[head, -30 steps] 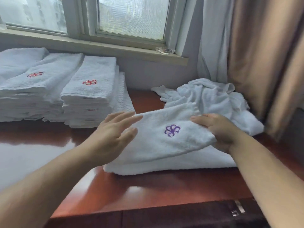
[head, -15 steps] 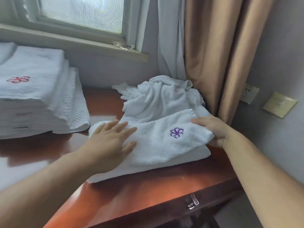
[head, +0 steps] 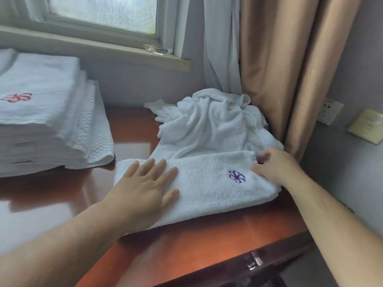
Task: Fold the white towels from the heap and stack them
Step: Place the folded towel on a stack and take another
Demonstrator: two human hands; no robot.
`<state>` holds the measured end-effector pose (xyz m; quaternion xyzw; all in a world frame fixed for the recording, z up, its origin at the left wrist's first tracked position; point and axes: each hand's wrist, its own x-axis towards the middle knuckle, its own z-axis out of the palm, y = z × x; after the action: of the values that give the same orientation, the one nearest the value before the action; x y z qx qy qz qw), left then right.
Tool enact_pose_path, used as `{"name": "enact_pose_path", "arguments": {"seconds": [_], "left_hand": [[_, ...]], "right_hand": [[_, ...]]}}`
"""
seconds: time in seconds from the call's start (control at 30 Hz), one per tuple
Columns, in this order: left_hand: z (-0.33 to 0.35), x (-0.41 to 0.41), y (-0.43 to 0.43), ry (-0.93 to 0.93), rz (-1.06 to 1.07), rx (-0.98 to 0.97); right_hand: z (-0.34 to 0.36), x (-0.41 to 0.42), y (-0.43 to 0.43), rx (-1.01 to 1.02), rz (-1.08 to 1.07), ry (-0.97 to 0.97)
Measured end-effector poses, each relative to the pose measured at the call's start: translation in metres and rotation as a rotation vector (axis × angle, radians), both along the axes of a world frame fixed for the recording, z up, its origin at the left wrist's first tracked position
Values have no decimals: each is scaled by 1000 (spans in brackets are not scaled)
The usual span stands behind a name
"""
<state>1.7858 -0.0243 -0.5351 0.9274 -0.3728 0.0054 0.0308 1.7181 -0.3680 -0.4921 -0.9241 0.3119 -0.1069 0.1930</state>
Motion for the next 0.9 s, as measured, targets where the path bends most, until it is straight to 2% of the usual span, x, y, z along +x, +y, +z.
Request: {"name": "enact_pose_path", "arguments": {"seconds": [0.03, 0.07, 0.13, 0.23, 0.3, 0.37, 0.53, 0.6, 0.67, 0.73, 0.83, 0.9], "left_hand": [[-1, 0, 0, -1, -2, 0], [-1, 0, 0, -3, -4, -2], [-1, 1, -1, 4, -5, 0], [-1, 2, 1, 24, 0, -5], [-1, 2, 4, 40, -7, -18], [0, 5, 11, 45, -26, -32], [6, 15, 43, 58, -96, -55], [9, 21, 62, 101, -101, -196], [9, 27, 83, 91, 31, -455], [7, 30, 102, 35, 288, -605], [12, 30, 124, 158, 602, -635], [22, 28, 133, 299, 725, -568]], "right_hand": [[1, 2, 9, -151, 16, -109], [1, 3, 19, -215, 91, -227], [0, 9, 41, -155, 322, -336], [-18, 16, 71, 8, 538, -151], [-33, 17, 82, -96, 560, 10], [-39, 16, 88, -175, 555, 77], [-38, 2, 120, -174, 556, 215], [-38, -11, 147, -147, 552, 224], [-40, -21, 176, -122, 552, 231], [-37, -21, 197, -120, 539, 239], [-18, 9, 210, -110, 573, 86], [-9, 34, 213, 49, 644, 19]]}}
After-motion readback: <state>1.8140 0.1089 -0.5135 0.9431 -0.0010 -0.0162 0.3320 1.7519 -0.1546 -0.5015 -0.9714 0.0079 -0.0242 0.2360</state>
